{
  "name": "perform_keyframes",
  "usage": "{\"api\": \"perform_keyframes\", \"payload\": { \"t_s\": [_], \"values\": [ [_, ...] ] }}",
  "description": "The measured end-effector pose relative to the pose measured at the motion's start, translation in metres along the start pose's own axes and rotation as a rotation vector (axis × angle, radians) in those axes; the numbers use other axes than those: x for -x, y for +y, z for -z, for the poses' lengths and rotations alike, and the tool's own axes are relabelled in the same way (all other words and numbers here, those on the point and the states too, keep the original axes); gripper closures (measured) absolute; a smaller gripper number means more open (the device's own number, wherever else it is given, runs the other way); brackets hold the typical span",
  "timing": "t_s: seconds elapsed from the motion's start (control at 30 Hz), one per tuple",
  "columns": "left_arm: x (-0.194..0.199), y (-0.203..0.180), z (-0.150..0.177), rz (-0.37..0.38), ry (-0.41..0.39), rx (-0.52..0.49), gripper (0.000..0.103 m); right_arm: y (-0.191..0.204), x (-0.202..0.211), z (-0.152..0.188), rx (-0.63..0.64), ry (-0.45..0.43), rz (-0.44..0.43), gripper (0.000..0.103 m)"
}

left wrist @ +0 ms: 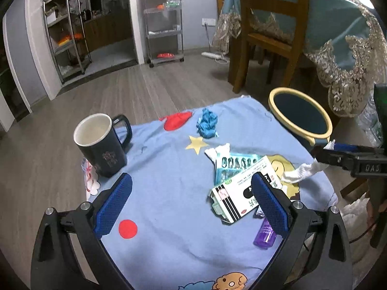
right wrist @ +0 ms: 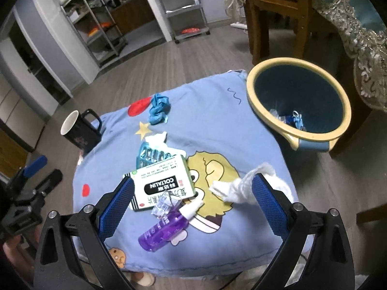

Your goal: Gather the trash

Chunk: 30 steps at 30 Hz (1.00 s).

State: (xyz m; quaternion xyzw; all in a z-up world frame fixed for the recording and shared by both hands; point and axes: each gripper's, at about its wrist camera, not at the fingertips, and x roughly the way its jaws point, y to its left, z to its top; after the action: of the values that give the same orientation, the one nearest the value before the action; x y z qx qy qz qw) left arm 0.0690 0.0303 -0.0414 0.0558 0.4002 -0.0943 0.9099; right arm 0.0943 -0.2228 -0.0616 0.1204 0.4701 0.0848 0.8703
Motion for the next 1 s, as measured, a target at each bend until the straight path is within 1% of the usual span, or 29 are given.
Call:
{"api": "perform_keyframes", "payload": {
  "t_s": [0.13,0.23,0.33,0.4,0.47,0.57,0.6,0.7,0.77,0.8,0.87,0.93,1.0],
  "values": [
    [-0.002,-0.006,-0.001,0.012,0.007,-0.014,0.006,-0.007,0.006,-0.016,-0.01,-0.034,-0.04,0.007],
    [0.001,-0.008,-0.004,0.033,-0.012,-0.004,0.006,-0.014,0.027,-0.034,-0.025,-0.097,-0.075,0.009],
    [0.0,-0.011,-0.009,0.044,-0.016,0.006,0.006,-0.02,0.041,-0.054,-0.031,-0.139,-0.114,0.011],
    [-0.001,-0.014,-0.013,0.056,-0.013,0.019,0.006,-0.028,0.049,-0.071,-0.035,-0.165,-0.118,0.011],
    [-0.002,-0.017,-0.017,0.073,-0.019,0.024,0.006,-0.044,0.054,-0.092,-0.055,-0.193,-0.104,0.011],
    [-0.004,-0.024,-0.02,0.07,-0.018,0.0,0.006,-0.067,0.05,-0.112,-0.078,-0.197,-0.071,0.011],
    [-0.005,-0.028,-0.021,0.065,-0.011,-0.013,0.006,-0.078,0.044,-0.119,-0.091,-0.185,-0.058,0.011],
    [-0.009,-0.032,-0.023,0.078,0.003,-0.016,0.006,-0.106,0.021,-0.131,-0.161,-0.133,-0.062,0.011],
    [-0.01,-0.035,-0.025,0.088,0.011,-0.011,0.006,-0.126,0.006,-0.136,-0.227,-0.1,-0.092,0.009],
    [-0.011,-0.037,-0.026,0.093,0.014,-0.01,0.006,-0.138,-0.005,-0.138,-0.272,-0.071,-0.124,0.008],
    [-0.012,-0.04,-0.027,0.097,0.017,-0.013,0.006,-0.153,-0.019,-0.137,-0.315,-0.015,-0.14,0.008],
    [-0.012,-0.043,-0.028,0.106,0.017,-0.017,0.006,-0.169,-0.036,-0.135,-0.34,0.059,-0.108,0.008],
    [-0.012,-0.045,-0.03,0.117,0.015,-0.017,0.006,-0.175,-0.042,-0.132,-0.331,0.083,-0.066,0.008]
  ]
}}
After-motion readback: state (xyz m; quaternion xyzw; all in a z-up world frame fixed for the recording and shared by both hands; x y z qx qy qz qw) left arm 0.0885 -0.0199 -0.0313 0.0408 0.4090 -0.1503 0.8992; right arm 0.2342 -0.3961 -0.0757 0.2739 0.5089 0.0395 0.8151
